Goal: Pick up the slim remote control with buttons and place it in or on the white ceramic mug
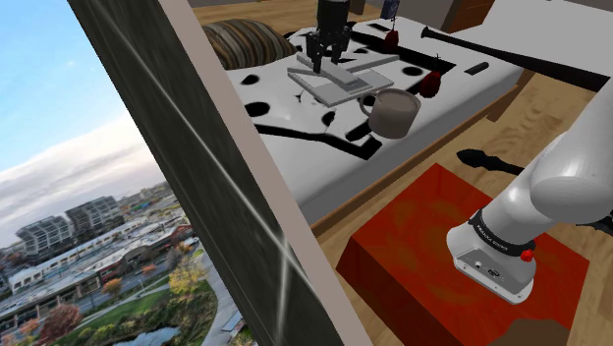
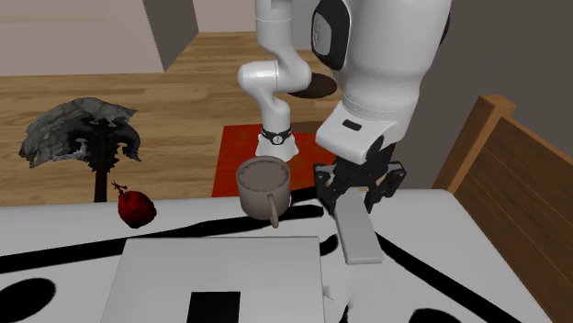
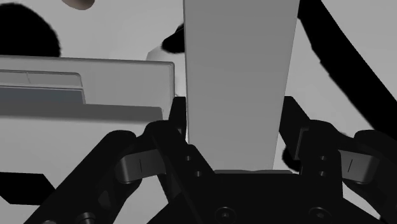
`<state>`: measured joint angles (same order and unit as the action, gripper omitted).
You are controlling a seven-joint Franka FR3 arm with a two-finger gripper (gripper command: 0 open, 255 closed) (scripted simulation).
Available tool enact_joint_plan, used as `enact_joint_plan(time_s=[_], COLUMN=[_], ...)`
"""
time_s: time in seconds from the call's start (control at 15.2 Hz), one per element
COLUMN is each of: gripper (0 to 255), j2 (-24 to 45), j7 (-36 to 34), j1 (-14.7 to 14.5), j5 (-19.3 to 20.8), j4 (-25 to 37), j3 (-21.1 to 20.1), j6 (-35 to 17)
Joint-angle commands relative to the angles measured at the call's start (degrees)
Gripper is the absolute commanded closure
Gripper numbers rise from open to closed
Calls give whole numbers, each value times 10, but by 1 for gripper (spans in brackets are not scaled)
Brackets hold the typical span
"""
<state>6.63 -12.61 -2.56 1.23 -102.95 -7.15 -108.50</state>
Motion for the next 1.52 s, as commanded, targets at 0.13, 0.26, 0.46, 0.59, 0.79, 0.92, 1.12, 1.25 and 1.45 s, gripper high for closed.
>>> enact_joint_plan(time_s=[0.13,0.26,0.46,0.59,0.79,0.92,1.12,1.25,1.45], gripper=[255,255,255,255,255,255,255,255,255], j2=[-3,-23,-80,-117,-169,-202,-251,-280,-276], j7=[0,10,38,57,87,107,138,158,157], j1=[0,5,19,28,41,49,62,71,71], j5=[-1,-3,-9,-12,-13,-11,-5,1,1], j4=[27,6,-62,-103,-160,-193,-239,-265,-285], j3=[0,3,16,26,42,55,75,88,89], j6=[30,29,17,12,8,8,10,13,-11])
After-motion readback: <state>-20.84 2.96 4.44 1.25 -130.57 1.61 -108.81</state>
